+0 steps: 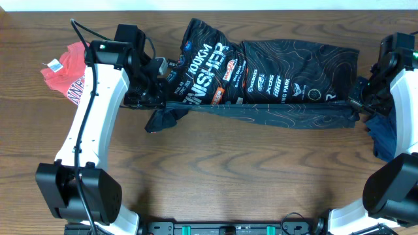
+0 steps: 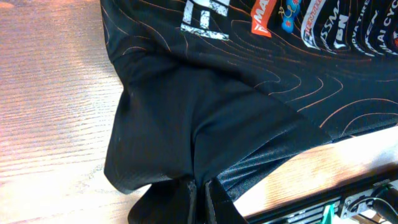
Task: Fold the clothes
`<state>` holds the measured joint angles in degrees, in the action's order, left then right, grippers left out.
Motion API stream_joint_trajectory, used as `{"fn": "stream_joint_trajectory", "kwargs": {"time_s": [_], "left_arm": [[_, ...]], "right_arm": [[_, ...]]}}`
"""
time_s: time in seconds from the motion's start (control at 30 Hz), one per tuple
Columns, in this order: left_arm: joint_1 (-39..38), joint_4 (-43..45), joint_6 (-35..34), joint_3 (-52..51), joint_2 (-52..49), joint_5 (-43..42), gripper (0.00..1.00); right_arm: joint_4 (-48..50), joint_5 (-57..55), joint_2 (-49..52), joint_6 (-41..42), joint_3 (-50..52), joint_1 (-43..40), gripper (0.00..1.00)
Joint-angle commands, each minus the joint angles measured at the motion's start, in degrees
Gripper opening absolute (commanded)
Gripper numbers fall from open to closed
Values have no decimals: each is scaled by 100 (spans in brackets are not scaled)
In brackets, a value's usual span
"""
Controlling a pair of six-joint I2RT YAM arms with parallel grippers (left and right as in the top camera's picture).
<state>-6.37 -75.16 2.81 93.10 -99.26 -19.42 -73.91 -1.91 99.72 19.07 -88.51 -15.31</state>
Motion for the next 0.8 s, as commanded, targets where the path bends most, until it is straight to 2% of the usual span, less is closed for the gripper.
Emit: {"fn": "stream_joint_trajectory", "kwargs": {"time_s": [0.0, 0.23, 0.77], "left_arm": [[190, -37, -50, -2, 28, 481, 6], [192, 151, -44, 223, 704, 166, 6], [197, 1394, -116, 326, 4513, 693, 6]], "right_arm": [[87, -656, -92, -50, -4, -188, 1], [278, -155, -654, -157, -216, -188, 1], [1456, -7, -3947, -138, -450, -192, 1]]}}
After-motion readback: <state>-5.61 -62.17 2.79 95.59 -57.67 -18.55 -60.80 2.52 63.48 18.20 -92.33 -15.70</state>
